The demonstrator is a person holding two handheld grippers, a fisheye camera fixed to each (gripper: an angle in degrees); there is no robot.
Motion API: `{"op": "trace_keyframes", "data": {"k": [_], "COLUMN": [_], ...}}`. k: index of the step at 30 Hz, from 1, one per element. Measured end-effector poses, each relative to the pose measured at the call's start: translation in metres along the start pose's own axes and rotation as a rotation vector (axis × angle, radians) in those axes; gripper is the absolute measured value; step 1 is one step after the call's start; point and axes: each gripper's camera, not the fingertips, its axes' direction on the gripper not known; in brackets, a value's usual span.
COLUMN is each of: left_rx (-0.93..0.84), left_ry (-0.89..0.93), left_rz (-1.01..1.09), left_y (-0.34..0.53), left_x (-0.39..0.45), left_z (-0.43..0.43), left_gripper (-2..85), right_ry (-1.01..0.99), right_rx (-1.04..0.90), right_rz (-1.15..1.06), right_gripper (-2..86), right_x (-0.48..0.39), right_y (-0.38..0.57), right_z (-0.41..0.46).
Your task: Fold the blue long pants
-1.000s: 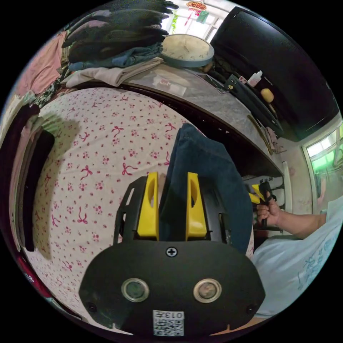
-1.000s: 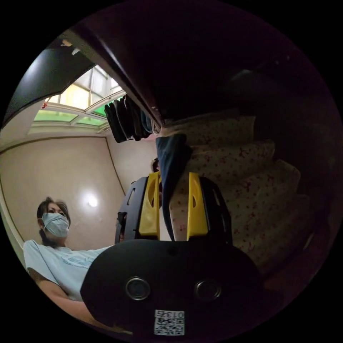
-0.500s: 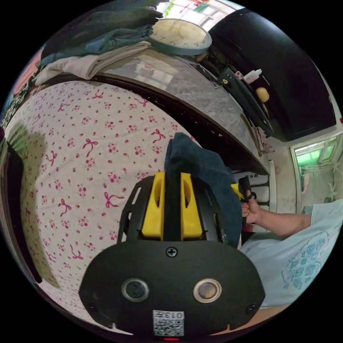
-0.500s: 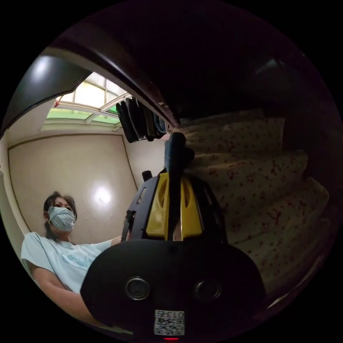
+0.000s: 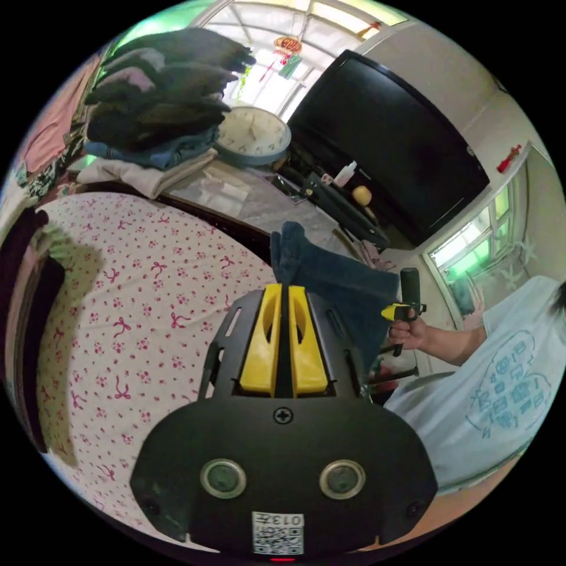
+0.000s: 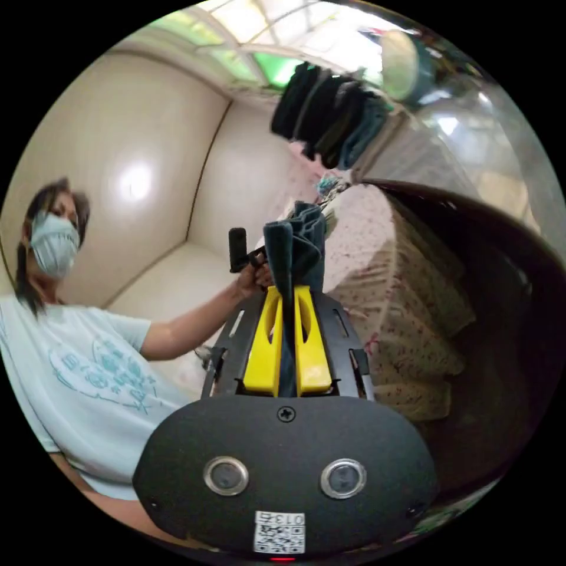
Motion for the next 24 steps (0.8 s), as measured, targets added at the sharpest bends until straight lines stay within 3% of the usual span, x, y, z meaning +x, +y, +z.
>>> {"op": "trace_keyframes", "data": {"k": [8, 15, 20, 24], "left_rx": [0.211, 0.316, 0.229, 0.329], "left_ry": [-0.153, -0.266, -0.337, -0.35], "left_rz": [-0.047, -0.373, -0.64, -0.826], "left_y": [0.133, 0.306, 0.389, 0.445], "left_x": [0.074, 0.113, 0.12, 0.148], "left_z": [-0.174, -0.268, -0.279, -0.307], "left_gripper": [0.7, 1.0, 2.1, 5.7], "right_ry": [0.12, 0.087, 0.235, 0.244], "right_rx": [-0.501, -0.862, -1.161, -1.192], "right_rz": [-0.681, -1.007, -1.293, -1.374], "right_gripper": [3.9, 4.4, 5.5, 7.2], "right_x": [-0.189, -0.27, -0.297, -0.328], "right_y": [0.056, 0.19, 0.31, 0.336], "right_z": [0.147, 0.301, 0.407, 0.434]}}
